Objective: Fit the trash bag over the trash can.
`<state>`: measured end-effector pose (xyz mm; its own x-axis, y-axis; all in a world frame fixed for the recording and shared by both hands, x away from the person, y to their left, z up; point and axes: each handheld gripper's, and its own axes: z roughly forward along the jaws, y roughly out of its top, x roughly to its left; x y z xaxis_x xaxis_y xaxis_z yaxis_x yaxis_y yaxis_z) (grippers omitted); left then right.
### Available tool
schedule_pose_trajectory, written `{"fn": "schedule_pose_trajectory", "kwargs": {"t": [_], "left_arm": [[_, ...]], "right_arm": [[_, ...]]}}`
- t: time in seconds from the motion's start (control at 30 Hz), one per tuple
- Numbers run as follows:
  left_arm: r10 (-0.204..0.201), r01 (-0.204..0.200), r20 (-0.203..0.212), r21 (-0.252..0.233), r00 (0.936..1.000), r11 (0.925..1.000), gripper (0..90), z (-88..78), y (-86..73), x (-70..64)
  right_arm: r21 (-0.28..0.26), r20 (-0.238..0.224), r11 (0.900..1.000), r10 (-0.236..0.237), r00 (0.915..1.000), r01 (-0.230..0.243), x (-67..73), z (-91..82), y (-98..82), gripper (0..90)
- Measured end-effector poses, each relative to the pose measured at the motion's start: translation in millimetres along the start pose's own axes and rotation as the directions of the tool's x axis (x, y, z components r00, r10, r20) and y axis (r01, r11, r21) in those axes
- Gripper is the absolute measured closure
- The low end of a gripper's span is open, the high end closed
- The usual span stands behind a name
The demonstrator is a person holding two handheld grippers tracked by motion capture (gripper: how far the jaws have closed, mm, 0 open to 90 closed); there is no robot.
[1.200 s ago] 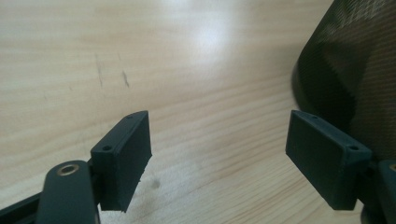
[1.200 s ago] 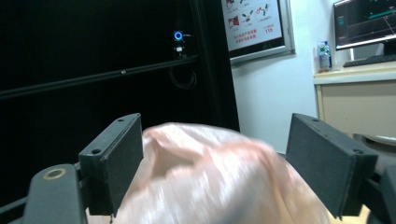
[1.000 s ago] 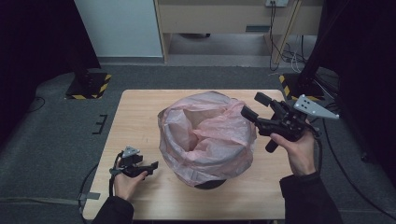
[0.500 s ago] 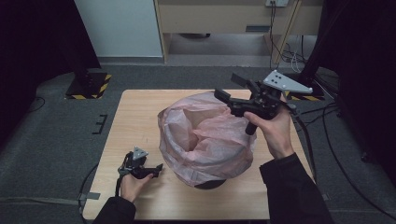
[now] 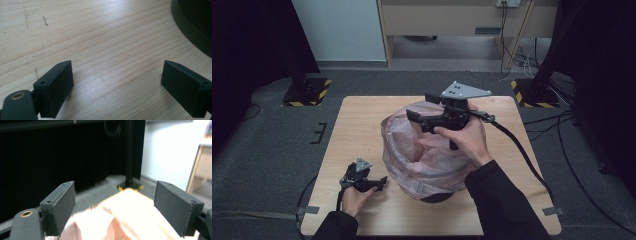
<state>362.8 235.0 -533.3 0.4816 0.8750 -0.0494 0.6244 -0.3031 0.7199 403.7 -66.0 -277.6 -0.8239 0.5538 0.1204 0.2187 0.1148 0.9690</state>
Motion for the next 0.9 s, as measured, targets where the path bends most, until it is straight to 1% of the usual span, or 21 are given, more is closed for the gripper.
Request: {"fn": "schedule_pose_trajectory", "kwargs": {"t": [0.03, 0.07, 0.17, 0.27, 0.4, 0.47, 0.53, 0.63, 0.77, 0.9], "left_arm": [[-0.005, 0.005, 0.001, -0.004, 1.0000, 1.0000, 10.0, 0.2, -0.1, -0.1], [-0.005, 0.005, 0.001, -0.004, 1.0000, 1.0000, 10.0, 0.2, 0.0, 0.0], [-0.002, 0.002, 0.001, -0.002, 1.0000, 1.0000, 10.0, 0.2, 0.0, 0.0], [0.002, -0.002, 0.002, 0.001, 1.0000, 1.0000, 10.0, 0.0, 0.1, 0.2], [0.007, -0.007, 0.001, 0.006, 1.0000, 1.0000, 9.7, -0.1, 0.3, 0.0], [0.008, -0.008, 0.001, 0.006, 1.0000, 1.0000, 9.5, 0.1, 0.2, -0.3], [0.008, -0.008, 0.001, 0.006, 1.0000, 1.0000, 9.3, 0.2, 0.2, -0.3], [0.009, -0.009, 0.002, 0.006, 1.0000, 0.9999, 9.2, 0.2, 0.3, -0.3], [0.009, -0.009, 0.002, 0.006, 1.0000, 0.9999, 9.0, 0.3, 0.3, -0.5], [0.011, -0.011, 0.003, 0.006, 0.9999, 0.9999, 8.7, 0.5, 0.3, -0.6]], "right_arm": [[0.038, -0.003, 0.999, -0.003, 1.0000, 0.003, 0.3, 4.7, -4.5, 19.7], [0.063, 0.000, 0.998, 0.000, 1.0000, 0.000, 0.8, 8.8, -9.0, 19.9], [0.126, 0.005, 0.992, 0.017, 0.9998, -0.017, 0.4, 19.4, -21.0, 20.0], [0.198, 0.013, 0.980, 0.004, 0.9999, -0.006, -0.4, 27.4, -30.6, 19.5], [0.255, 0.021, 0.967, 0.002, 0.9998, -0.008, -1.2, 35.1, -36.9, 16.5], [0.272, 0.026, 0.962, -0.001, 0.9997, -0.006, -2.5, 38.1, -38.4, 14.6], [0.295, 0.026, 0.956, 0.008, 0.9996, -0.015, -3.6, 41.1, -40.4, 11.1], [0.320, 0.016, 0.947, 0.002, 0.9999, -0.007, -5.0, 45.9, -44.4, 9.1], [0.334, 0.009, 0.943, 0.003, 1.0000, -0.006, -6.6, 49.7, -45.9, 7.7], [0.338, 0.003, 0.941, -0.011, 0.9999, 0.009, -6.8, 51.6, -47.5, 7.2]]}}
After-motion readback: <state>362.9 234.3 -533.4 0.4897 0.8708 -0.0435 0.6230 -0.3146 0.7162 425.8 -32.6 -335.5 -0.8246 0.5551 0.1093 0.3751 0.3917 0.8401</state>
